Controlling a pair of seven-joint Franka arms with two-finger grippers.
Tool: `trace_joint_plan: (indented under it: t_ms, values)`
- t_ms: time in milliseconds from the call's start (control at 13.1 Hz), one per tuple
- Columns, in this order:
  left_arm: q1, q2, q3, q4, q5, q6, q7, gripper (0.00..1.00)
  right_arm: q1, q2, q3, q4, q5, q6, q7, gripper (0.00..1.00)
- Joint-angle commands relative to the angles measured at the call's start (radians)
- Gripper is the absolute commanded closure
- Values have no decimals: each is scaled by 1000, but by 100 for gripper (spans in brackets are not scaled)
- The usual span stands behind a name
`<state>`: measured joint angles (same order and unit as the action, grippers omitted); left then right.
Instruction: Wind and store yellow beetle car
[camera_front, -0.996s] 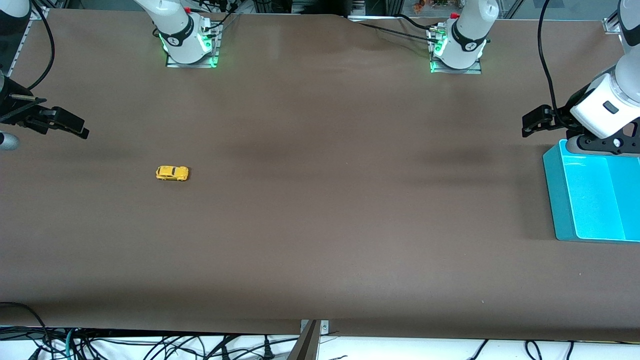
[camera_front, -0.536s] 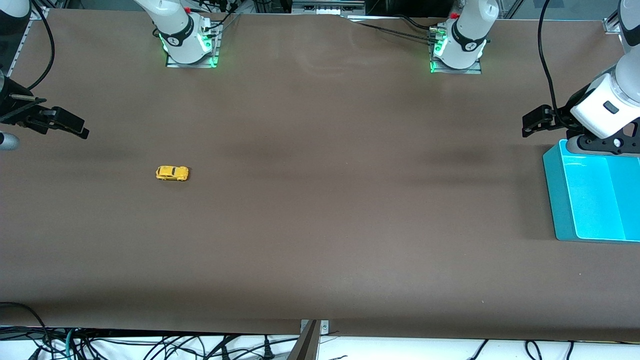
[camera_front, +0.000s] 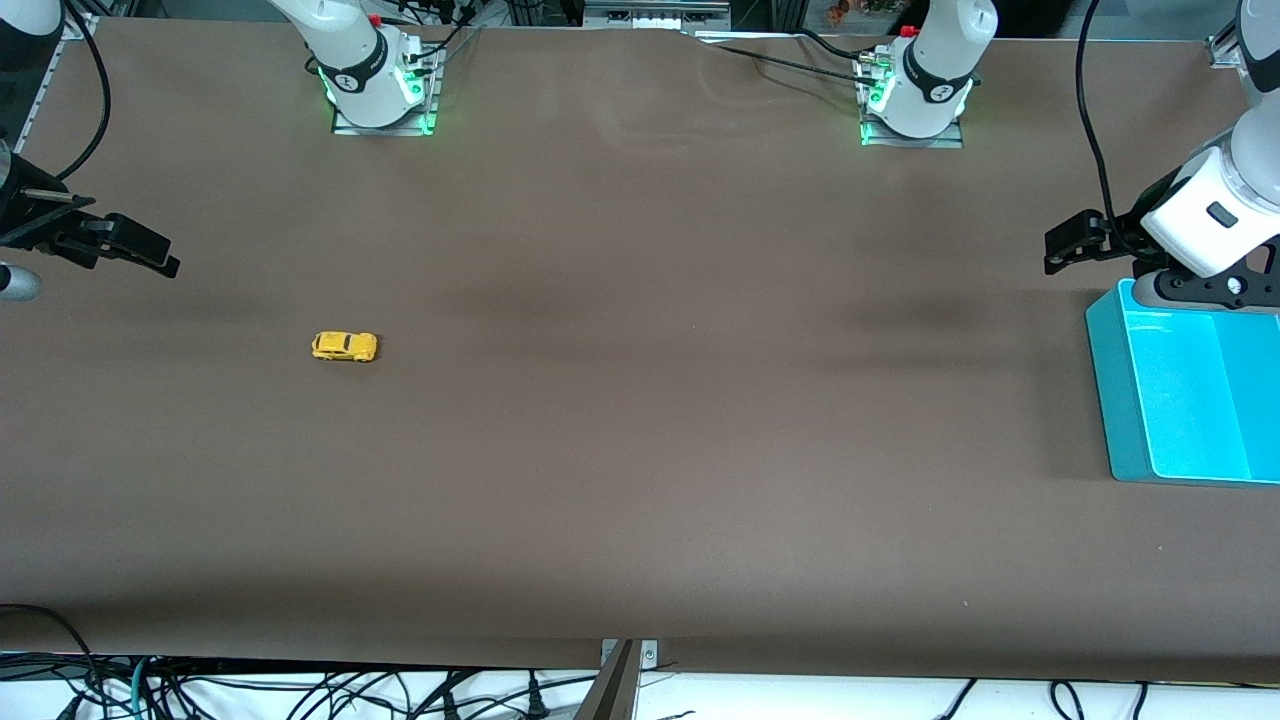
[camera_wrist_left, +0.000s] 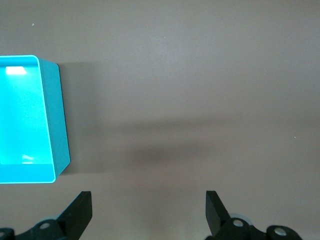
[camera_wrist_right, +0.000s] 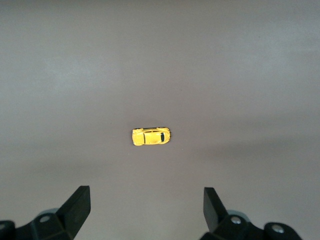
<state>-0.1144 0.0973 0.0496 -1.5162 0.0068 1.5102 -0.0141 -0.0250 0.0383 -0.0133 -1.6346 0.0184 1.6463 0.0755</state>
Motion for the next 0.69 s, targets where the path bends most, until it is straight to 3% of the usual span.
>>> trace_joint_plan:
  t_ms: [0, 613]
  values:
    - [5, 7, -1, 22, -14, -10, 11, 0, -16, -18, 16, -16, -9, 7, -3, 0]
    - [9, 12, 3, 22, -31, -10, 11, 0, -16, -20, 16, -19, -9, 3, -2, 0]
